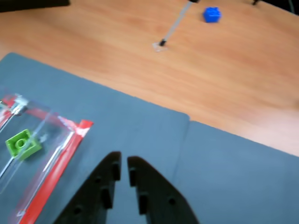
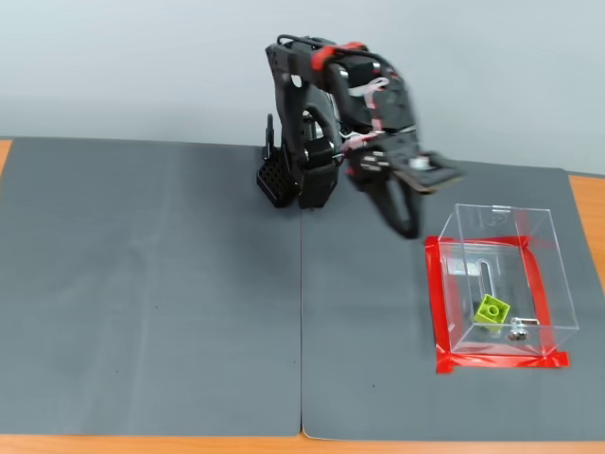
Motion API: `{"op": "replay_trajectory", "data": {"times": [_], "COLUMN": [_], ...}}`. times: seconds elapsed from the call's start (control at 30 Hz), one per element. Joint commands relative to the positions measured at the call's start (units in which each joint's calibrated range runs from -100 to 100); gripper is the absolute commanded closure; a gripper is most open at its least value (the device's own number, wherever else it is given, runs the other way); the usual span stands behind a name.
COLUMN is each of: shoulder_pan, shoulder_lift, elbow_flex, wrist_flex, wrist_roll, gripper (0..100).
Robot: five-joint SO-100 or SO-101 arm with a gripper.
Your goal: Pick the green lego block and place it into the transparent box
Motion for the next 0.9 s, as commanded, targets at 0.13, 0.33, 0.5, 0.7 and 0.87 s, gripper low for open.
{"op": "replay_trajectory", "data": {"times": [0.13,0.33,0.5,0.7,0.87], "shoulder_pan": [12.6,14.2,14.3,14.7,14.8], "shoulder_lift": [-12.2,-23.1,-33.7,-44.3,-46.8], "elbow_flex": [9.5,19.9,30.7,41.1,47.9], "wrist_flex": [0.1,-0.6,-0.6,-0.6,-0.6], "wrist_roll": [0.3,0.3,0.3,0.3,0.2], "gripper": [98,98,98,98,98]}}
